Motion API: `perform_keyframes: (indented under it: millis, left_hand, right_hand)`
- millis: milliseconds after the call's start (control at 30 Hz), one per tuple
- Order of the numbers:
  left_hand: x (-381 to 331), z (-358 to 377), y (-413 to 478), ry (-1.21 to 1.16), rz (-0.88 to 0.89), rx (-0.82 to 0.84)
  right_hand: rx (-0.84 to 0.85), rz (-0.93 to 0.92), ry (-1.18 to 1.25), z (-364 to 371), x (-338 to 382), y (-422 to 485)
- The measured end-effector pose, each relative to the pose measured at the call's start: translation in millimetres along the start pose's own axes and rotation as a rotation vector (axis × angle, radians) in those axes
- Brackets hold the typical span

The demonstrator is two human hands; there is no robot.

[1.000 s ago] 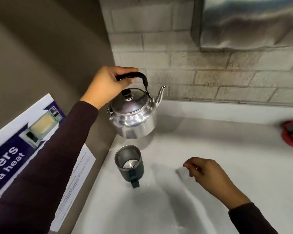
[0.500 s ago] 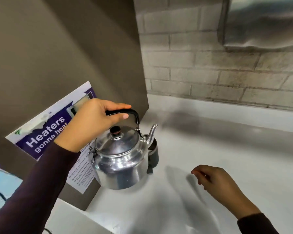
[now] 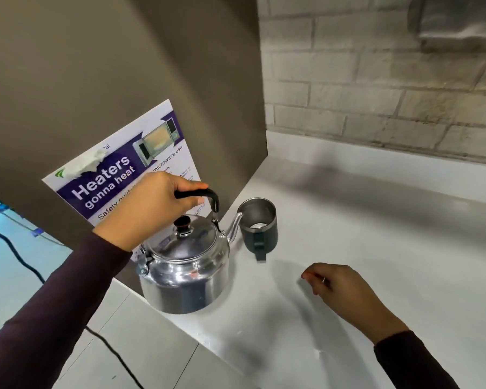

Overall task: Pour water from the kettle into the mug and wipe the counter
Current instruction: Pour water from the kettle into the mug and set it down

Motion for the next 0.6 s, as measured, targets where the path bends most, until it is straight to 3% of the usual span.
perform_keyframes:
  millis: [600]
  left_hand:
    - [-19.4, -6.3, 21.4, 0.172, -0.031, 0.160]
  right_hand:
    - [-0.011, -0.005, -0.026, -1.7, -9.0, 0.2]
Point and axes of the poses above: each hand's wrist, its own y-axis towards the middle knuckle, its own z-axis out of the palm, x = y × z, the point moved 3 cm from there along y, towards the middle knuckle, and after that the axes turned 5 degrees about -y, right-handed, at the moved point
